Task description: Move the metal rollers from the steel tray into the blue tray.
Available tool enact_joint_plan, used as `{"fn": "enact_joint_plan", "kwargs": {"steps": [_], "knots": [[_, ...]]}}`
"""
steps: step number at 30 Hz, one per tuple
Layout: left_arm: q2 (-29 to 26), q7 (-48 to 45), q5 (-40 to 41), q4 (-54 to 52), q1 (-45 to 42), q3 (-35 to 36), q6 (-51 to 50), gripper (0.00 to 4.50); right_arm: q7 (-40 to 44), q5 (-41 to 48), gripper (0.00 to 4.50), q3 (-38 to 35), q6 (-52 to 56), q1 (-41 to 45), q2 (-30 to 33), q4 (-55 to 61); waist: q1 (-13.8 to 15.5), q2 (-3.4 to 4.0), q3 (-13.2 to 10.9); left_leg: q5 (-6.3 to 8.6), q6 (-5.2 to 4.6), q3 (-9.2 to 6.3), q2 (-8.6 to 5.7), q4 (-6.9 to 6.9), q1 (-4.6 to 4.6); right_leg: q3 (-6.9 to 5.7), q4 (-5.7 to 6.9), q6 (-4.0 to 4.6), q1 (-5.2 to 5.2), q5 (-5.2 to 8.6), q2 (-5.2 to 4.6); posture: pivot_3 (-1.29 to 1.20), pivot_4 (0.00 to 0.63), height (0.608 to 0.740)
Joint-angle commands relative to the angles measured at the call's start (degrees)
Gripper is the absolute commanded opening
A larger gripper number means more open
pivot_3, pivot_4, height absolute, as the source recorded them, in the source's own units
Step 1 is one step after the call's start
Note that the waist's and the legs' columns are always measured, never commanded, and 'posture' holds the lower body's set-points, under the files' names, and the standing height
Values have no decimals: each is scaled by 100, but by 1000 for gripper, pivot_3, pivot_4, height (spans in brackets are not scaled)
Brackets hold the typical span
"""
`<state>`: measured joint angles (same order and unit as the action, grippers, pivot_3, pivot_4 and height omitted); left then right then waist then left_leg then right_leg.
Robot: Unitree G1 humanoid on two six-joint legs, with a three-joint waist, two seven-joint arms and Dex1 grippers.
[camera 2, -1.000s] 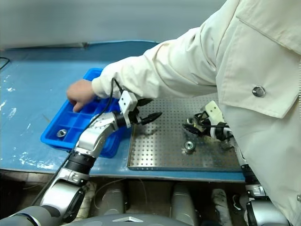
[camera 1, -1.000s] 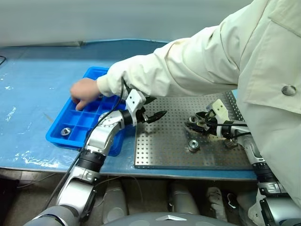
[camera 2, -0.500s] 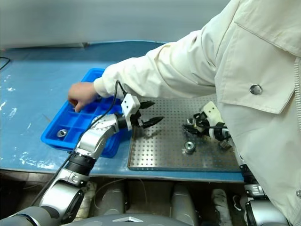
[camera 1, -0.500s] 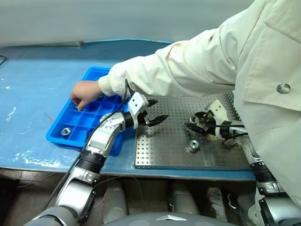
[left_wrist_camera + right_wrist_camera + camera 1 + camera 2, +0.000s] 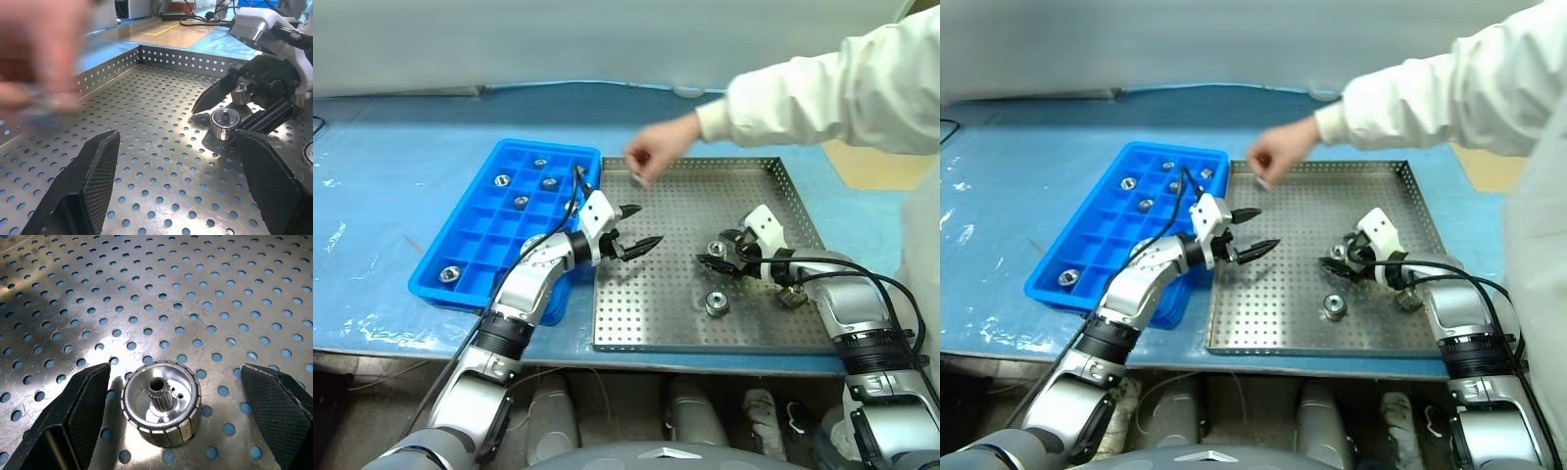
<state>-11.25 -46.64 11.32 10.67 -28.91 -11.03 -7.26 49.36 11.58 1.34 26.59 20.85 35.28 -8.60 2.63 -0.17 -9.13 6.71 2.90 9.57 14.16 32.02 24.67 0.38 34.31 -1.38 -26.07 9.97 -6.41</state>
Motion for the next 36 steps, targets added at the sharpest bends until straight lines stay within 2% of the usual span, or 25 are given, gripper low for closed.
{"fn": "enact_joint_plan", "kwargs": {"steps": [1, 11, 17, 21, 26, 36], "knots": [[-18, 0, 62, -154, -86, 90, 91, 3943, 38, 2, 4500, 10, -114, 94, -9, 6, -1, 0, 0, 0, 0, 0, 0, 0, 0, 0, 0, 1, 0, -1, 0, -108, 150, 740], [-85, -18, 58, -231, -30, 89, 111, 3943, 65, -7, 4500, 3, -173, 266, -12, -192, 6, 0, 0, 0, 0, 0, 0, 0, 0, 0, 0, 1, 0, 0, 0, -70, 150, 740], [-67, 11, 146, -217, -30, 172, 57, 3943, 145, 394, 4500, -185, -98, 426, -292, 104, 4, 0, 0, 0, 0, 0, 0, -4, 0, 0, 0, 2, -2, -1, 0, -62, 150, 740], [-190, -362, 163, -84, -97, 9, -70, 3943, 162, 517, 4500, -241, -34, 454, -313, 204, 11, 0, 0, 0, 0, 1, 0, -5, 1, 0, 0, 3, -2, -1, 0, -76, 150, 740], [-50, -643, -97, 1001, -805, -159, 230, 3943, 128, 673, 4500, -358, 94, 250, -231, 559, 67, 0, 0, 0, 0, 1, -2, -4, 0, 0, 1, 3, 0, -2, -1, -125, 150, 740], [801, -1083, -596, 4157, -2503, -209, 1398, 3943, -403, 941, 4500, -863, 414, -444, -190, 1510, -16, 0, 0, 4, -7, 9, -11, -2, -2, 16, -7, 3, 1, -3, -3, -259, 150, 740]]}}
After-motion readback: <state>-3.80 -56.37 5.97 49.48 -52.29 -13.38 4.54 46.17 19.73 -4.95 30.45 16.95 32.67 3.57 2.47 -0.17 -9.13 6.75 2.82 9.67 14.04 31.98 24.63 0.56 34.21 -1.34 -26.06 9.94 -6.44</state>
